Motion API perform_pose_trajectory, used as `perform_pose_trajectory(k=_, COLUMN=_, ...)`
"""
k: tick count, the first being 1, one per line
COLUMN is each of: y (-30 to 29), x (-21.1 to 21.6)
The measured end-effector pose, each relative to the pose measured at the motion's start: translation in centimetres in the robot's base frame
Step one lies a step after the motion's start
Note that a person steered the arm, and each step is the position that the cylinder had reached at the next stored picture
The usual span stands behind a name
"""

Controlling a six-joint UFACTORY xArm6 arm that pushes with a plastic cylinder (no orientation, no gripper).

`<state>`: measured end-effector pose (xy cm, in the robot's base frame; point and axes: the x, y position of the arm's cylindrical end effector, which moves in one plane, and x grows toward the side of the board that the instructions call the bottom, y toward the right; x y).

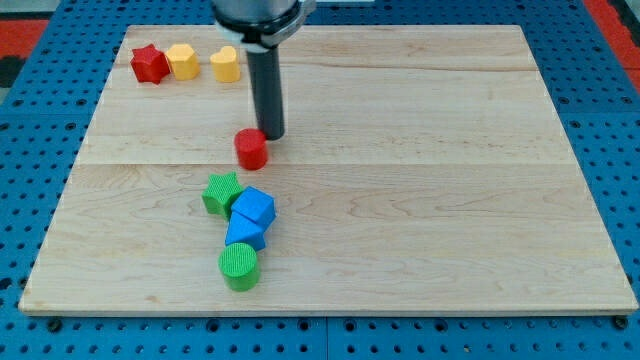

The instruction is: Push the red star and yellow blocks to the top center

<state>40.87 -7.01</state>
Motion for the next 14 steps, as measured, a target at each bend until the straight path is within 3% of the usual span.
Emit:
perform_pose_trajectory(k=1, y=-1.0, x=2.6)
perform_pose_trajectory(k=2, y=-1.4, x=0.7)
perform_pose_trajectory(k=4, y=-17.4, x=-8.1)
perform_pose_trajectory(k=5, y=-21.7, x=-10.4)
perform_pose_trajectory(k=6, y=-18.3, x=-10.8)
perform_pose_trajectory(k=8, y=-20.6, x=-15.1)
perform_pose_trajectory(k=9, y=-14.8, x=-13.3)
perform_pose_trajectory(k=10, y=-13.7, x=-10.8)
perform_pose_trajectory(k=11, y=-13.1, x=-10.8)
perform_pose_trajectory(k=13, y=-12.2, x=-14.9)
perform_pose_trajectory(k=14, y=-9.4, x=-12.2)
